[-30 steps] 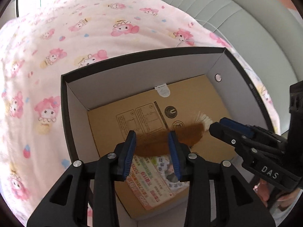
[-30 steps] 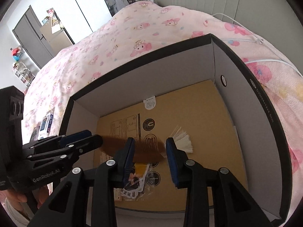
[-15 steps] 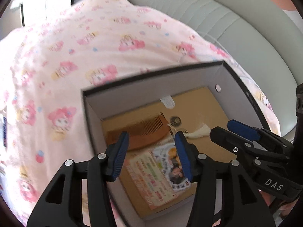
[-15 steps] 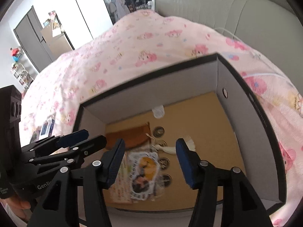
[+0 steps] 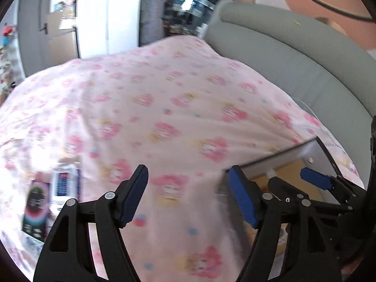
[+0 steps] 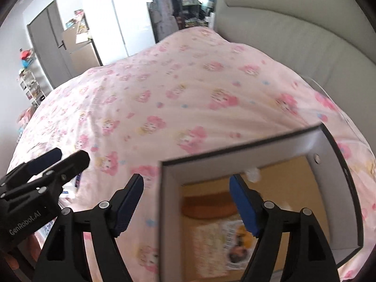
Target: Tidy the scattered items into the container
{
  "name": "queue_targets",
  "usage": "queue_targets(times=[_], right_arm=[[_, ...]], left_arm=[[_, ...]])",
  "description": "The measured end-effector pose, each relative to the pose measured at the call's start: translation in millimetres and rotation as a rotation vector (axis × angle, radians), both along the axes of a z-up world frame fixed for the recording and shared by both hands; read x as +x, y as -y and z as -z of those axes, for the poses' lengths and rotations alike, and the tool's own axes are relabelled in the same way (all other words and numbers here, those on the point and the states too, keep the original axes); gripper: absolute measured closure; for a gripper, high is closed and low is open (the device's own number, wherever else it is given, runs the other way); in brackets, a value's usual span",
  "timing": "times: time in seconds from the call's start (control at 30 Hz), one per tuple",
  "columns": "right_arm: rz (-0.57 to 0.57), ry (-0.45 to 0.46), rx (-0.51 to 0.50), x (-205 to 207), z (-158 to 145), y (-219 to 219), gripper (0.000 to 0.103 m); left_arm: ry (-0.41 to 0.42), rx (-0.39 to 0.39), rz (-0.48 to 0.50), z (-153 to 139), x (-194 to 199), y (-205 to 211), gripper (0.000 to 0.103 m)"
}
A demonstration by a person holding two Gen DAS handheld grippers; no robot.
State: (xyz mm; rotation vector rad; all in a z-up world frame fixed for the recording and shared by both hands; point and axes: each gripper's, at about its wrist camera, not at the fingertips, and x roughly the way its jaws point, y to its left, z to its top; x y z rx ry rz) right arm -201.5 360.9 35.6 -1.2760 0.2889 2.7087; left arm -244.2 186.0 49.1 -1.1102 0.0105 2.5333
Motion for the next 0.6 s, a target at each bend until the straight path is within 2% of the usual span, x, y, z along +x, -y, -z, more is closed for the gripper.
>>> queue_targets(times=[0.1, 0.23, 0.43, 0.5, 0.53, 0.6], right_arm=[[-0.023, -0.006, -0.012, -10.8, -5.2, 30.7, 0.029], [-0.037, -0.021, 0.021, -20.3, -11.4, 68.7, 0.029], [-0.071, -0.022, 0.045, -28.6, -18.7, 119.0, 0.029], [-0.071, -0.033, 0.081, -27.7, -22.8, 130.8, 0.029], [-0.068, -0.036, 0.095, -27.0, -24.6, 135.1, 0.029], [-0.059, -0.041, 0.111, -25.0, -28.6, 143.2, 0.029]], left_arm=[[-0.033, -0.007, -0.051, -10.7, -6.3, 29.4, 0.027], [-0.086, -0.023, -0.116, -20.0, -6.1, 64.9, 0.010], [-0.121, -0.022, -0.180, -29.4, -1.5, 114.0, 0.009], [-0.131, -0.017, -0.193, -32.0, 1.0, 127.3, 0.006], [-0.135, -0.015, -0.199, -33.1, 2.5, 133.3, 0.002], [-0.142, -0.017, -0.209, -34.4, 5.8, 143.1, 0.000]])
